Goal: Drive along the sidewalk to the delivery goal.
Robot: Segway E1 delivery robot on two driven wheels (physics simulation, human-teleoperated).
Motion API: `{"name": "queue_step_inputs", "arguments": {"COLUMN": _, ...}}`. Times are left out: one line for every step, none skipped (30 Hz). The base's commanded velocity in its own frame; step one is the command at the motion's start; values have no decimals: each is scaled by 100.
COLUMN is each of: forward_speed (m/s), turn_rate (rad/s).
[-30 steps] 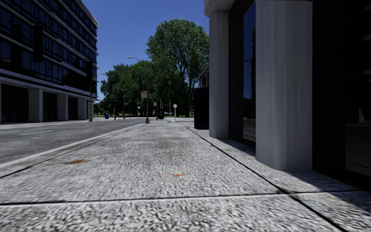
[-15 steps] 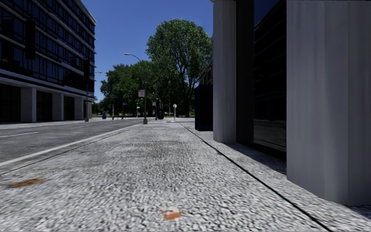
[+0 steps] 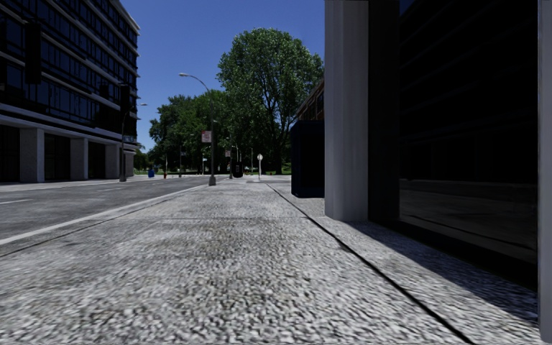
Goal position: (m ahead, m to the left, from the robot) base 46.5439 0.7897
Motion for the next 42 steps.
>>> {"name": "queue_step_inputs", "arguments": {"forward_speed": 200, "turn_rate": 14}}
{"name": "queue_step_inputs", "arguments": {"forward_speed": 200, "turn_rate": 26}}
{"name": "queue_step_inputs", "arguments": {"forward_speed": 200, "turn_rate": 35}}
{"name": "queue_step_inputs", "arguments": {"forward_speed": 200, "turn_rate": 35}}
{"name": "queue_step_inputs", "arguments": {"forward_speed": 200, "turn_rate": 38}}
{"name": "queue_step_inputs", "arguments": {"forward_speed": 200, "turn_rate": 39}}
{"name": "queue_step_inputs", "arguments": {"forward_speed": 200, "turn_rate": 39}}
{"name": "queue_step_inputs", "arguments": {"forward_speed": 200, "turn_rate": 39}}
{"name": "queue_step_inputs", "arguments": {"forward_speed": 200, "turn_rate": 36}}
{"name": "queue_step_inputs", "arguments": {"forward_speed": 200, "turn_rate": 26}}
{"name": "queue_step_inputs", "arguments": {"forward_speed": 200, "turn_rate": 0}}
{"name": "queue_step_inputs", "arguments": {"forward_speed": 200, "turn_rate": 0}}
{"name": "queue_step_inputs", "arguments": {"forward_speed": 200, "turn_rate": 0}}
{"name": "queue_step_inputs", "arguments": {"forward_speed": 200, "turn_rate": 0}}
{"name": "queue_step_inputs", "arguments": {"forward_speed": 200, "turn_rate": 0}}
{"name": "queue_step_inputs", "arguments": {"forward_speed": 200, "turn_rate": 0}}
{"name": "queue_step_inputs", "arguments": {"forward_speed": 200, "turn_rate": 0}}
{"name": "queue_step_inputs", "arguments": {"forward_speed": 200, "turn_rate": 0}}
{"name": "queue_step_inputs", "arguments": {"forward_speed": 200, "turn_rate": 0}}
{"name": "queue_step_inputs", "arguments": {"forward_speed": 200, "turn_rate": 0}}
{"name": "queue_step_inputs", "arguments": {"forward_speed": 200, "turn_rate": 0}}
{"name": "queue_step_inputs", "arguments": {"forward_speed": 200, "turn_rate": 0}}
{"name": "queue_step_inputs", "arguments": {"forward_speed": 200, "turn_rate": 0}}
{"name": "queue_step_inputs", "arguments": {"forward_speed": 200, "turn_rate": 0}}
{"name": "queue_step_inputs", "arguments": {"forward_speed": 200, "turn_rate": 0}}
{"name": "queue_step_inputs", "arguments": {"forward_speed": 200, "turn_rate": 0}}
{"name": "queue_step_inputs", "arguments": {"forward_speed": 200, "turn_rate": 14}}
{"name": "queue_step_inputs", "arguments": {"forward_speed": 200, "turn_rate": 28}}
{"name": "queue_step_inputs", "arguments": {"forward_speed": 200, "turn_rate": 28}}
{"name": "queue_step_inputs", "arguments": {"forward_speed": 200, "turn_rate": 38}}
{"name": "queue_step_inputs", "arguments": {"forward_speed": 200, "turn_rate": 40}}
{"name": "queue_step_inputs", "arguments": {"forward_speed": 200, "turn_rate": 41}}
{"name": "queue_step_inputs", "arguments": {"forward_speed": 200, "turn_rate": 41}}
{"name": "queue_step_inputs", "arguments": {"forward_speed": 200, "turn_rate": 41}}
{"name": "queue_step_inputs", "arguments": {"forward_speed": 200, "turn_rate": 41}}
{"name": "queue_step_inputs", "arguments": {"forward_speed": 200, "turn_rate": 41}}
{"name": "queue_step_inputs", "arguments": {"forward_speed": 200, "turn_rate": 41}}
{"name": "queue_step_inputs", "arguments": {"forward_speed": 200, "turn_rate": 41}}
{"name": "queue_step_inputs", "arguments": {"forward_speed": 200, "turn_rate": 41}}
{"name": "queue_step_inputs", "arguments": {"forward_speed": 200, "turn_rate": 41}}
{"name": "queue_step_inputs", "arguments": {"forward_speed": 200, "turn_rate": 41}}
{"name": "queue_step_inputs", "arguments": {"forward_speed": 200, "turn_rate": 36}}
